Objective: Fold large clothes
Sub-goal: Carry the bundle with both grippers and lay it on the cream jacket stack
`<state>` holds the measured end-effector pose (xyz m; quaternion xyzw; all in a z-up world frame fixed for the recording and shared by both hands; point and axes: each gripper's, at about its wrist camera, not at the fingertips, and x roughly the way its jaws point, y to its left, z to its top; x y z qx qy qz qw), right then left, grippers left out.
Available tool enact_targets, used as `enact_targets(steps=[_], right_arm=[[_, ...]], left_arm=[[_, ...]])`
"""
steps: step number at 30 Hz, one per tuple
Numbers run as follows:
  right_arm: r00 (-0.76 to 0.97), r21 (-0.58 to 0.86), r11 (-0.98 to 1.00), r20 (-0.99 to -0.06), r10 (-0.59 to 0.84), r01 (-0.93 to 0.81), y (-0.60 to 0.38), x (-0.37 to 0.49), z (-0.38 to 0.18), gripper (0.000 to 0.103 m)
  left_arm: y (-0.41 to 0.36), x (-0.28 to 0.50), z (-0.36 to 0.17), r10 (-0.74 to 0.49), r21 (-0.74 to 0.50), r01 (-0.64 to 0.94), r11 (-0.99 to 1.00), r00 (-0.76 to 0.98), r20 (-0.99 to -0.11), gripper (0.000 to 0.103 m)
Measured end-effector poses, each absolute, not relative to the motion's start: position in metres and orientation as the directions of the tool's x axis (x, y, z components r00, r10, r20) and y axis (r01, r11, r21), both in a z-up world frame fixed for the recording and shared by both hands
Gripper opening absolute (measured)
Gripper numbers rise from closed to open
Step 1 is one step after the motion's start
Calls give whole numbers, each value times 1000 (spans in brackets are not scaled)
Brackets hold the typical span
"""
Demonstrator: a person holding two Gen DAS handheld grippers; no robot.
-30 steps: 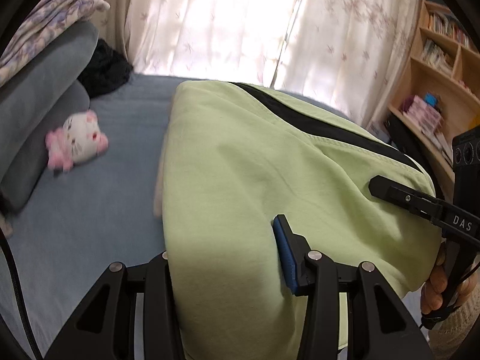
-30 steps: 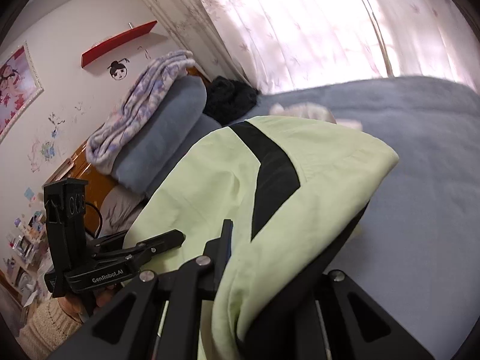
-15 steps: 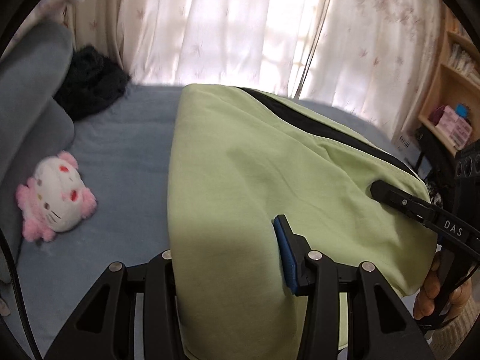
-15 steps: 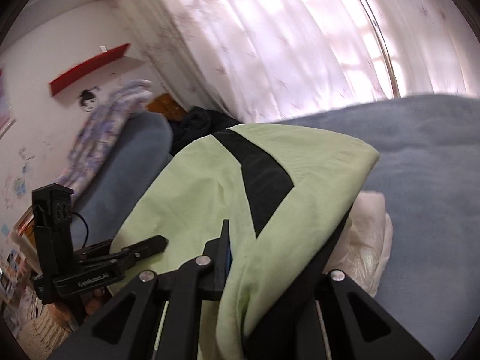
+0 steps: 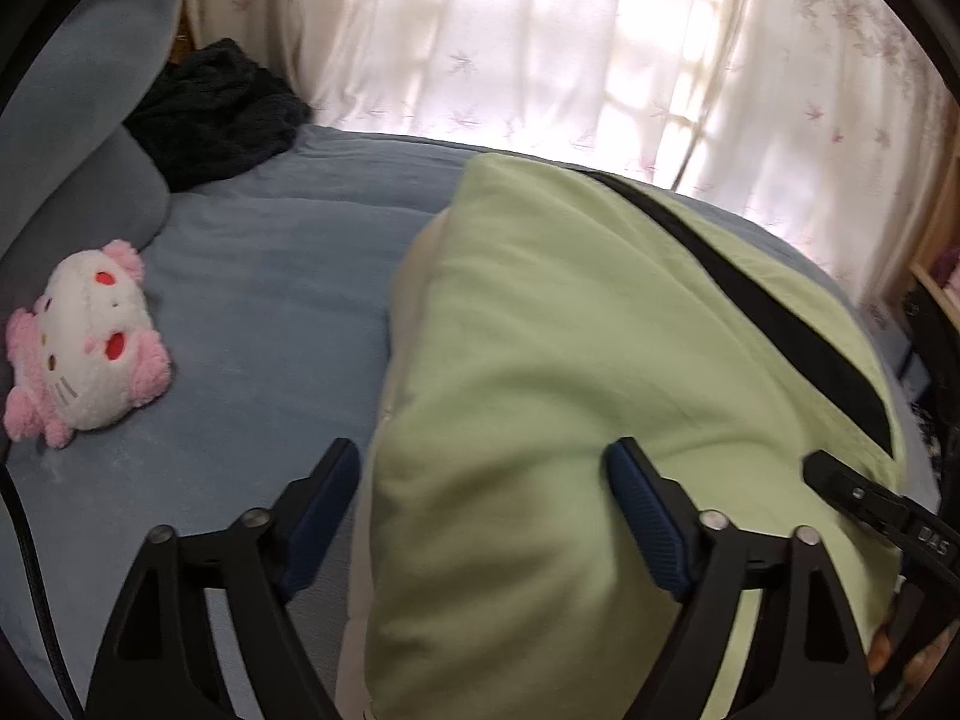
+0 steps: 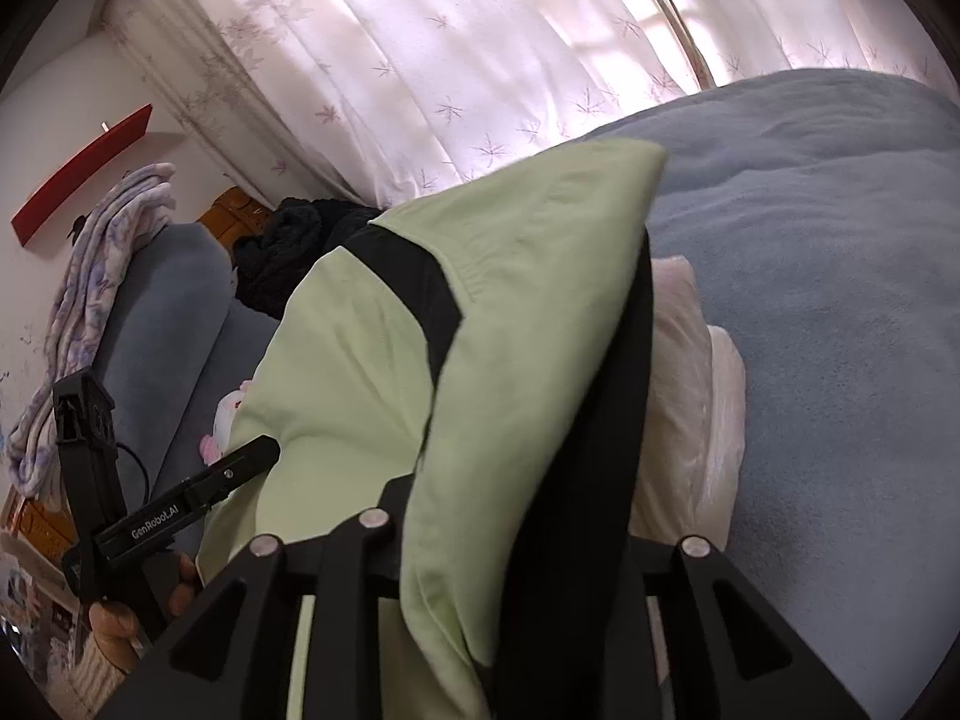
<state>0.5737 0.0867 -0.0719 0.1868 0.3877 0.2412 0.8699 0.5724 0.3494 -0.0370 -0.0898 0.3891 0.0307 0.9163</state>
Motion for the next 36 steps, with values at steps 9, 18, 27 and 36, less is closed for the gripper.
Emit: enact_targets(steps=[9,18,27,36], right_arm=[[675,339,903,-604,424,-263,67,542,-23,54],[758,262,930,-542,362,-257,89,548,1,53],[712,181,961,-645,277,-210,116,580,-56,46],[689,126,968,-683,242,-215,129,589,-66,47]], left_arm=[[348,550,-13,123,-35,-203,979,711,-693,82],[305,546,0,184,92,-163,982,748,-638,45],[314,565,-42,336,179,-293,939,682,-649,46],[315,572,-56,373,200,-324,925,666,-646,46]])
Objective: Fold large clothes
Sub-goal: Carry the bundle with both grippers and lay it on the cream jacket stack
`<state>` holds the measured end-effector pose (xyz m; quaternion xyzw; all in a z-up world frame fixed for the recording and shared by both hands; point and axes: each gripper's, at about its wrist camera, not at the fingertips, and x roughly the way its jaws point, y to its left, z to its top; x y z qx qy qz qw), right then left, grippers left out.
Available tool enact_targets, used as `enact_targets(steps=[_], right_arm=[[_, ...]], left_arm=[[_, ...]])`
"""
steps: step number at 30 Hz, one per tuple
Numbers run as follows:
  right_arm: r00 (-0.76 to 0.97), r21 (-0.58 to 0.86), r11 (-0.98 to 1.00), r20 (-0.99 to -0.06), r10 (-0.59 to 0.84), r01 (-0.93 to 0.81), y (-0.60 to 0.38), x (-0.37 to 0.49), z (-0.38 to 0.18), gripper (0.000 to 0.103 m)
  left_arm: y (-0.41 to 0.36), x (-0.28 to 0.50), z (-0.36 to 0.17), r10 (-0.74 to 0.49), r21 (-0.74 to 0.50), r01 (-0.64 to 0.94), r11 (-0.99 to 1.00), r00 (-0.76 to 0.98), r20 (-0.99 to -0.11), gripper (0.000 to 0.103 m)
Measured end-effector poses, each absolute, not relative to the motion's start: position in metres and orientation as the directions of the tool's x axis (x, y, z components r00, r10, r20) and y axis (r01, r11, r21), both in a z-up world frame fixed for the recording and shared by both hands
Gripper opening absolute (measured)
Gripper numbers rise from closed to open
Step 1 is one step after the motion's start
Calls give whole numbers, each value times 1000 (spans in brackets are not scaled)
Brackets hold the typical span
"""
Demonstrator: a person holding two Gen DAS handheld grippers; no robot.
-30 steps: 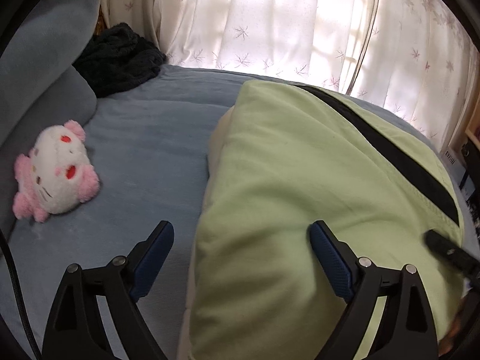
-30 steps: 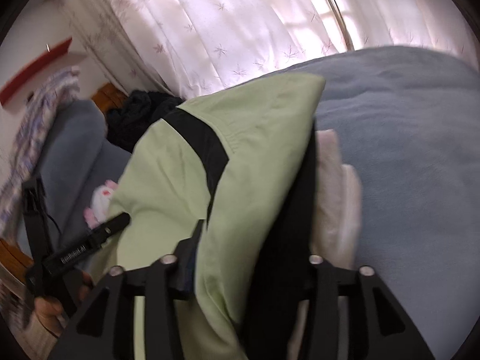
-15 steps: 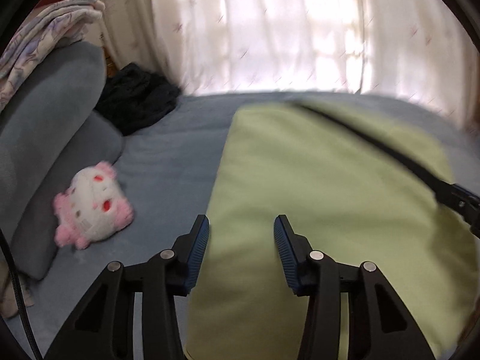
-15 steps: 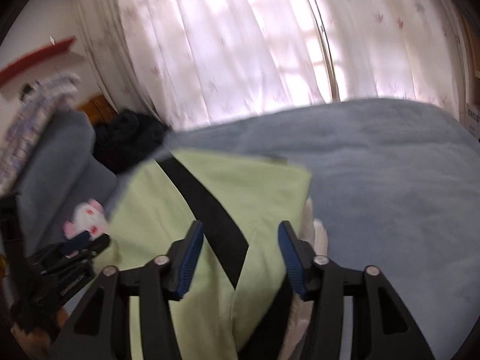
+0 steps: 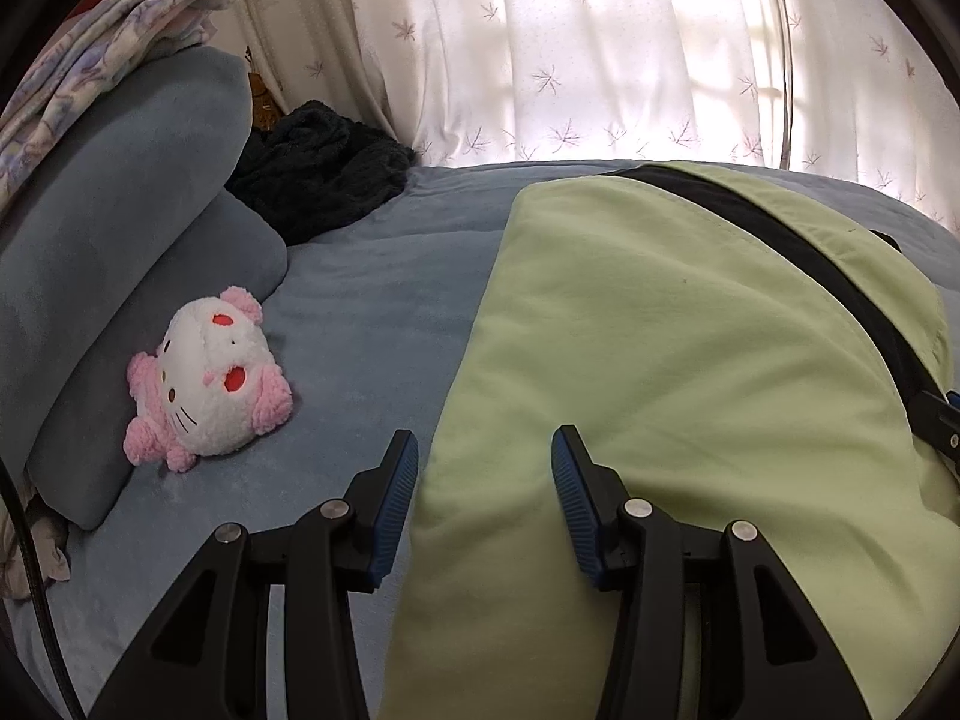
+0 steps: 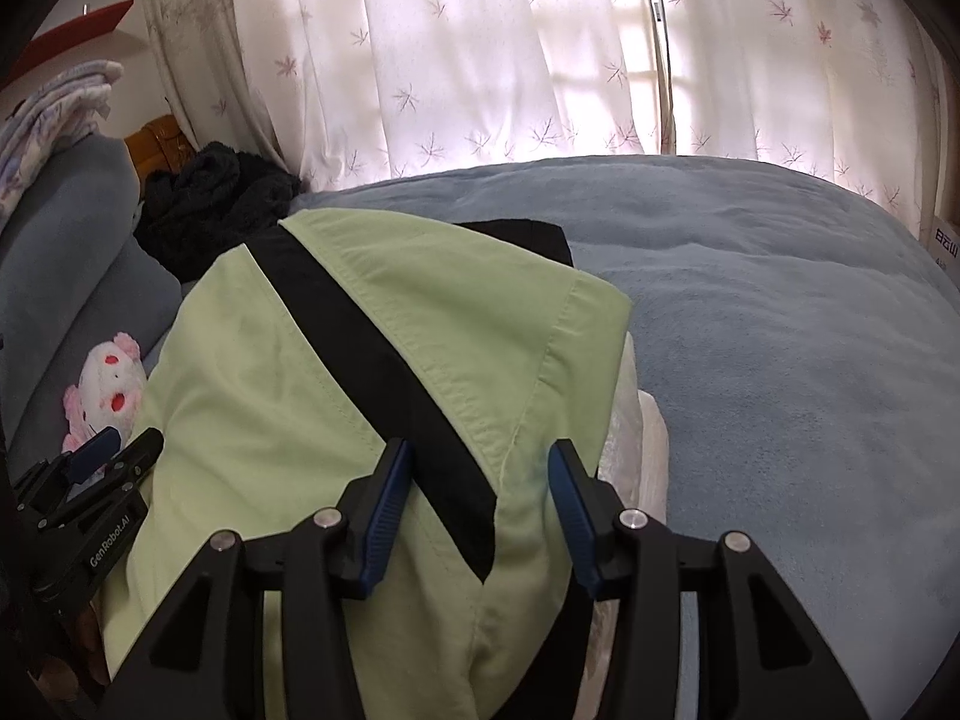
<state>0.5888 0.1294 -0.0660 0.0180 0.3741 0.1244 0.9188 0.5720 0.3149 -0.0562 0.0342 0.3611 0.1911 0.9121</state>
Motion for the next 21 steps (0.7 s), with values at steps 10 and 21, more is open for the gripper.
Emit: enact_targets(steps=[10,21], right_arm=[[653,147,976,-726,217,-160,117,564,-45,51],[624,217,950,-716,312,-226,73,448,46,51]], left_arm=[[311,544,-32,325,151,-310,939,648,-689,53],[288,425,50,233,28,-295,955,688,-687,63]])
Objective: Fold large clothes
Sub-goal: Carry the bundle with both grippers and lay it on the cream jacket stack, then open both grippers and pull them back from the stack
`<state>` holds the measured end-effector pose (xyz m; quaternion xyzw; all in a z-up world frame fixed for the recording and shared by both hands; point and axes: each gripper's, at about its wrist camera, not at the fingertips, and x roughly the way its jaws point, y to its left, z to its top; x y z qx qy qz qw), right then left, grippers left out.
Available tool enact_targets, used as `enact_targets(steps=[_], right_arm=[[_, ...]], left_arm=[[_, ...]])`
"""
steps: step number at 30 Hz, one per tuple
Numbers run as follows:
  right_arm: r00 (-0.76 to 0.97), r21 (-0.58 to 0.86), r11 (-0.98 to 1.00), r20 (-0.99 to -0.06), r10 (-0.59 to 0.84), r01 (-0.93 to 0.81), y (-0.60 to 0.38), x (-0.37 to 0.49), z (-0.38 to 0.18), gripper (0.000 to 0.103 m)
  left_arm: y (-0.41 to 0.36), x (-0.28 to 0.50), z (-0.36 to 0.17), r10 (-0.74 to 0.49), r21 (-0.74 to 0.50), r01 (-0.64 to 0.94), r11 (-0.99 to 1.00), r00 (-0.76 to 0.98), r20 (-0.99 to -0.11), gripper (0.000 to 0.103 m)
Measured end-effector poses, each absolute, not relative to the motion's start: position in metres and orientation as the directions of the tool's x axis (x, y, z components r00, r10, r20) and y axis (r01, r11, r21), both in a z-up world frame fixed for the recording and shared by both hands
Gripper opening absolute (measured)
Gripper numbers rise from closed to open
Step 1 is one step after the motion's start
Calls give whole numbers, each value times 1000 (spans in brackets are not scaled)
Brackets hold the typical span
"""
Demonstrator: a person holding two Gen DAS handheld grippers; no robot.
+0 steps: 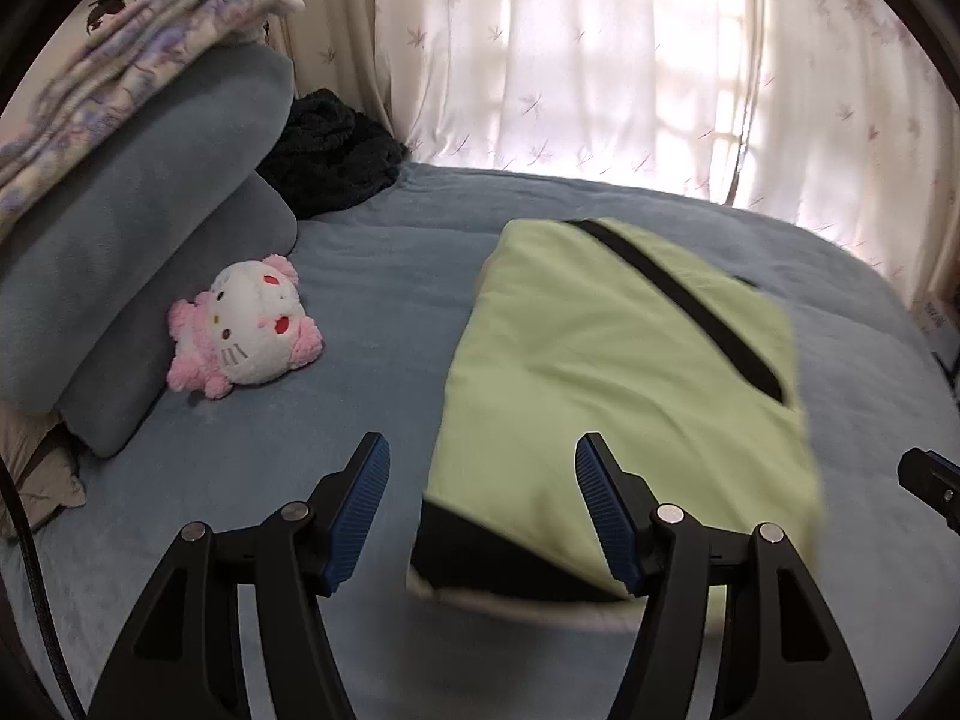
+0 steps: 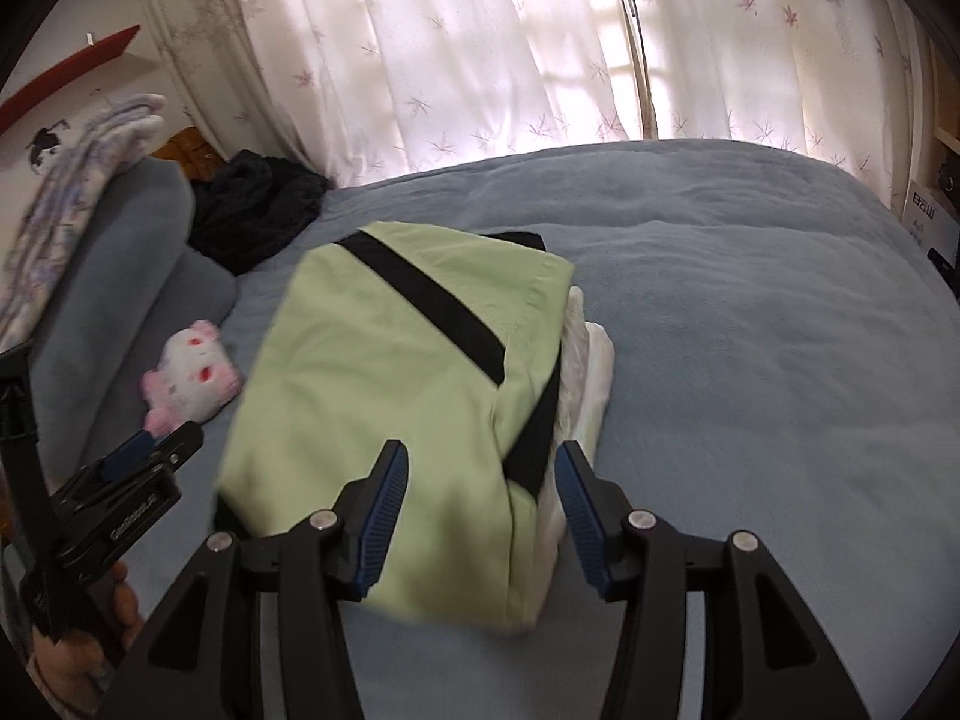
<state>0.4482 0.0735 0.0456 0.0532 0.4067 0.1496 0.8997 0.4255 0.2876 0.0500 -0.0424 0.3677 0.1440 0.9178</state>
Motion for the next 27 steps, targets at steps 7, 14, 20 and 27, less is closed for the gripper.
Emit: enact_targets(steps=[7,14,20,27], right_arm=[[640,257,927,-671,375,-273,33,352,129,51],[661,229,921,-644,385,-314,4,251,181,55],[620,256,911,-670,408,-323,-20,189,156,56],[657,188,945,-681,323,-269,-43,124,90,56]], left_arm=[[252,334,119,214,19,-264,964,733,-645,71],[209,236,158,169,15,-202,979,771,-615,81],[166,162,146,99,15,-114,993,779,-620,82],[128,90,113,34,-20,-58,998,797,-603,90]])
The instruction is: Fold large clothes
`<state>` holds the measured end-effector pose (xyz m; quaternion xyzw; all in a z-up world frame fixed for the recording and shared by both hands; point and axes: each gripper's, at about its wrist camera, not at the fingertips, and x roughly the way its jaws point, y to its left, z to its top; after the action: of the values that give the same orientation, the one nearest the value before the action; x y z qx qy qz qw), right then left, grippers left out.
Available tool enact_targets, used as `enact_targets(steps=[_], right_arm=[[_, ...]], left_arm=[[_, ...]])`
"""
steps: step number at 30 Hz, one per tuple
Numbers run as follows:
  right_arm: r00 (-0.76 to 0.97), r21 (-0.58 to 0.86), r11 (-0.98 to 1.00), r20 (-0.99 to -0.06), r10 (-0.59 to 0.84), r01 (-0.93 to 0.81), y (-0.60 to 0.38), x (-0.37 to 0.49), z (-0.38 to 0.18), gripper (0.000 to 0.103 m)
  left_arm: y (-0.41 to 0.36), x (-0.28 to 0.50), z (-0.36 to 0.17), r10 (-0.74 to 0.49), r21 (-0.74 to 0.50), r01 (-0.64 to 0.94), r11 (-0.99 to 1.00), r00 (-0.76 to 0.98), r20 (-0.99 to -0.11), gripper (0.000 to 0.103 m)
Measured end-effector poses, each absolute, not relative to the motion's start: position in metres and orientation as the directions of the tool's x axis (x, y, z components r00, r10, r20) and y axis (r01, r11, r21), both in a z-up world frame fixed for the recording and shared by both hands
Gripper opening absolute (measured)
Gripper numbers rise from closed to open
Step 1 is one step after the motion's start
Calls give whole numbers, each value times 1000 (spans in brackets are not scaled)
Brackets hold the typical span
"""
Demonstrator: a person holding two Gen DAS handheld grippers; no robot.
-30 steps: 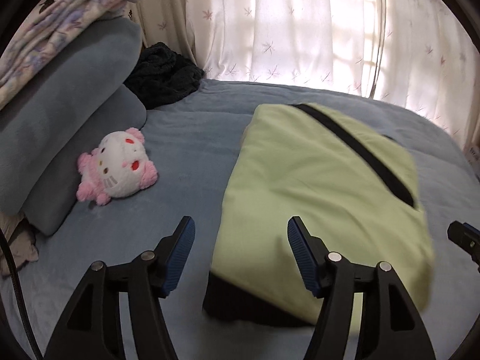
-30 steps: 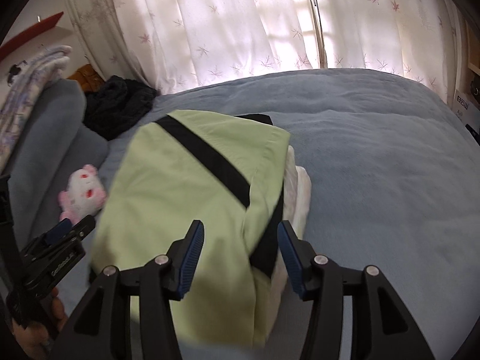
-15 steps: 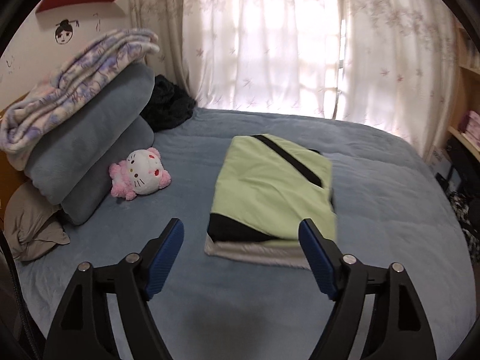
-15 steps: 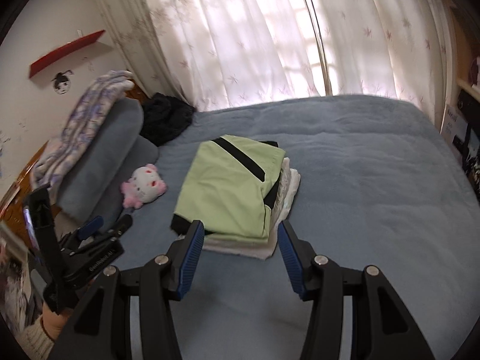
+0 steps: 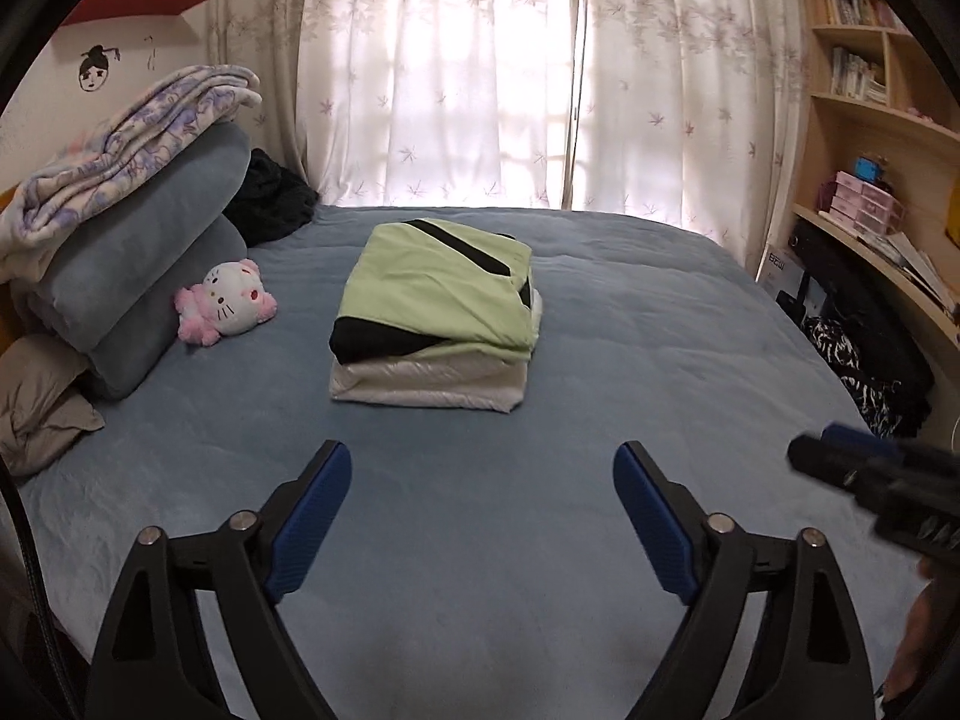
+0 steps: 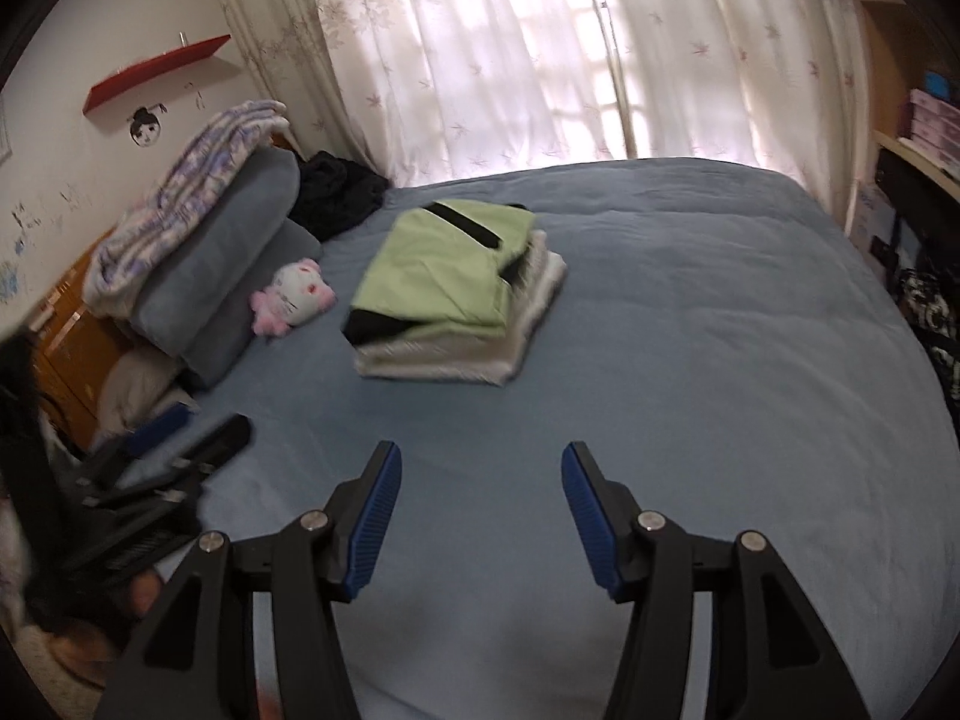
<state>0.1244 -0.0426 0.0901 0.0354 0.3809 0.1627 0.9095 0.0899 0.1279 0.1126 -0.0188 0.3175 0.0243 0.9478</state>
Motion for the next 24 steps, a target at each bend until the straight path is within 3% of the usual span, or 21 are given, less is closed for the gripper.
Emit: enact_targets(steps=[10,24], right_arm=[[652,204,968,-717,248,-143,-70,68,15,56],[641,215,972,-734,225,-95,-77,42,-9,60]], left_arm=[[99,51,45,7,-48,-53,997,738,-675,91],[82,34,11,-38,-88,-39,995,684,-729,91]])
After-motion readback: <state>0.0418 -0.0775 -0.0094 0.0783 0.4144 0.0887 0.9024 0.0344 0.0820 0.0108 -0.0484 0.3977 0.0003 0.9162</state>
